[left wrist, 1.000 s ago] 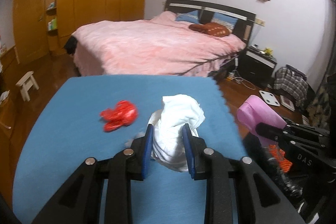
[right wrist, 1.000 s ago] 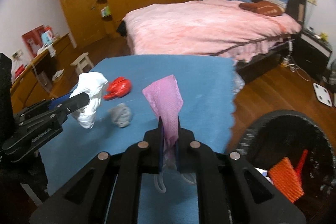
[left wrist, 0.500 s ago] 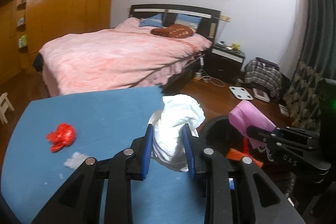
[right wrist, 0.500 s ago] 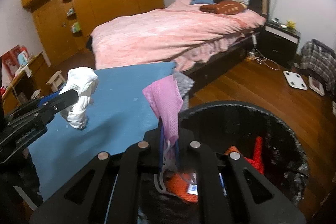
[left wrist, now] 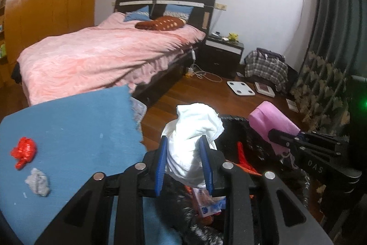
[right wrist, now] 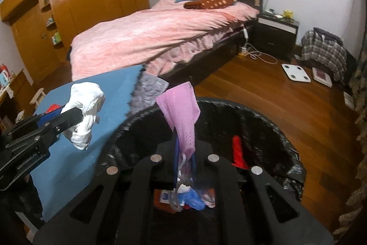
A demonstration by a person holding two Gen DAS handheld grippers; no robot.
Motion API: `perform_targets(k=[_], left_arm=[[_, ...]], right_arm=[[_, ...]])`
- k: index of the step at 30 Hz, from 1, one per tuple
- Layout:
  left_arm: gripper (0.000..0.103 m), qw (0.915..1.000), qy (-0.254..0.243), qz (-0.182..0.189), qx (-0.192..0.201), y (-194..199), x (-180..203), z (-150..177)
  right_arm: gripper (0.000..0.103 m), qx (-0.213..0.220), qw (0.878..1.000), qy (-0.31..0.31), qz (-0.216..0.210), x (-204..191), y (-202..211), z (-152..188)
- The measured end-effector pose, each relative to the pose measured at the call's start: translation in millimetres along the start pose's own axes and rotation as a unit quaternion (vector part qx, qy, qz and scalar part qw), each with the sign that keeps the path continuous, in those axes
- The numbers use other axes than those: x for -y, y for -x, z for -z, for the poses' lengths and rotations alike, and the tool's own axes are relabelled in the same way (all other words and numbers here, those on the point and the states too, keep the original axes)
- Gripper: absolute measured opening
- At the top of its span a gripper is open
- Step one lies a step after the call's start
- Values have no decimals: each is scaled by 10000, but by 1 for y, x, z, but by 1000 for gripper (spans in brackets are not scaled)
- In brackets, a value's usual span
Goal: Collect trash
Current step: 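Open both tools over the bin to drop the cloth and mask, then move both open tools back over the table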
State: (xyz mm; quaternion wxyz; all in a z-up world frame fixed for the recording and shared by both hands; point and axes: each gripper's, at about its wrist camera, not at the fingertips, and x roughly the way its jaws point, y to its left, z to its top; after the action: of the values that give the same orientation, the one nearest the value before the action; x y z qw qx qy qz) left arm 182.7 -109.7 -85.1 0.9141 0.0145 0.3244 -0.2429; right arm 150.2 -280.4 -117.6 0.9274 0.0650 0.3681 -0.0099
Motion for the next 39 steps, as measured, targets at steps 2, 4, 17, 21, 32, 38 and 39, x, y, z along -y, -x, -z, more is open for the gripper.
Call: perform_targets(k=[2, 4, 17, 21, 32, 38, 39], left_arm=[[28, 9999, -50, 89, -82, -12, 7, 1], [28, 9998, -79, 145, -146, -20, 14, 2], [69, 9999, 26, 48, -155, -24, 1, -1], [88, 9995, 142, -295, 16, -5, -24, -1], [97, 9923, 436, -1146, 193, 51, -95, 11], [97, 9849, 680, -1581, 210, 77, -136, 26], [97, 9835, 716, -1650, 216, 81, -142, 30]], right_arm=[[8, -53, 9999, -67, 99, 10, -4, 5], [11, -109, 9997, -160, 169, 20, -7, 8], [86, 42, 9974, -210, 682, 37, -7, 19], [97, 206, 9980, -175, 577, 29, 0, 17], [97, 244, 9996, 130, 22, -39, -6, 2], [97, 251, 9982, 392, -374, -94, -20, -7], [97, 257, 9979, 431, -419, -102, -21, -8]])
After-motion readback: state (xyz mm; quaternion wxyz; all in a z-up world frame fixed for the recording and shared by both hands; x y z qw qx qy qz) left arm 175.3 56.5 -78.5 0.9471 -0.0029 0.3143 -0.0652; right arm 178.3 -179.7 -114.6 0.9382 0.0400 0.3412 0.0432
